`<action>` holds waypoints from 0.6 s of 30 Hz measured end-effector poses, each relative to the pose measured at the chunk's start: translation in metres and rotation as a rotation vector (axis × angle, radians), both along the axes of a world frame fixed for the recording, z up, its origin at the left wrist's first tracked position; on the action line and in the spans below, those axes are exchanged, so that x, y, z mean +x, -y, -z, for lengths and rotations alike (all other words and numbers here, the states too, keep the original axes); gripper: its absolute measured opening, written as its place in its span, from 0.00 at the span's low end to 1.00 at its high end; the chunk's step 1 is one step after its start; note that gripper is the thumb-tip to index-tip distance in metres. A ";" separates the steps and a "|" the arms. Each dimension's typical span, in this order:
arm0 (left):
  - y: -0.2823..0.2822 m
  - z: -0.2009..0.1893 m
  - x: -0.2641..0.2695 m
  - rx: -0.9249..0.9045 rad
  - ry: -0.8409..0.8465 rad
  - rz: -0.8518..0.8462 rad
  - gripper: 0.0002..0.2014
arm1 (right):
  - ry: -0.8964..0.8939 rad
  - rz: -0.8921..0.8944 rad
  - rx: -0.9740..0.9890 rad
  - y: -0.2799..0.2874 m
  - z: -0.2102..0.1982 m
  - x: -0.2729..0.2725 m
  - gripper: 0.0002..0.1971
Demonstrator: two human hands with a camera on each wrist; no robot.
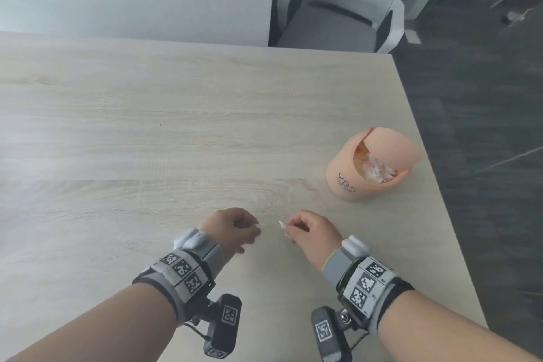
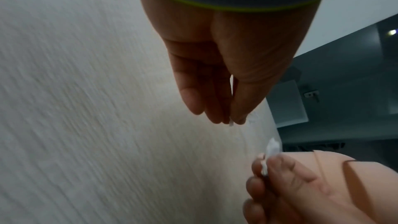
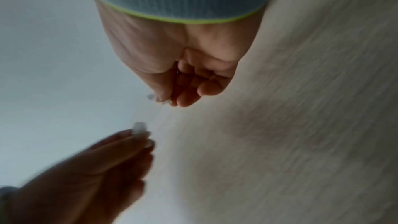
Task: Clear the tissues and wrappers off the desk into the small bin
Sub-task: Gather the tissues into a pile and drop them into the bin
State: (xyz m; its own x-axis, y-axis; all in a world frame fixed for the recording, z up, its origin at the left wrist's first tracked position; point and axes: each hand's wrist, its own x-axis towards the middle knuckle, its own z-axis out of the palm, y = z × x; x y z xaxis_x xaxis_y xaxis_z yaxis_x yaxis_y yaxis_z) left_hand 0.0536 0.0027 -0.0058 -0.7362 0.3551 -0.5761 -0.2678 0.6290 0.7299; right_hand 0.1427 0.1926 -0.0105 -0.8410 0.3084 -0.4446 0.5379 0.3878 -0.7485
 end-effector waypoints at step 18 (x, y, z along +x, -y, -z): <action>-0.126 -0.083 0.025 0.193 -0.097 0.093 0.04 | -0.115 0.324 -0.437 -0.081 -0.082 0.016 0.05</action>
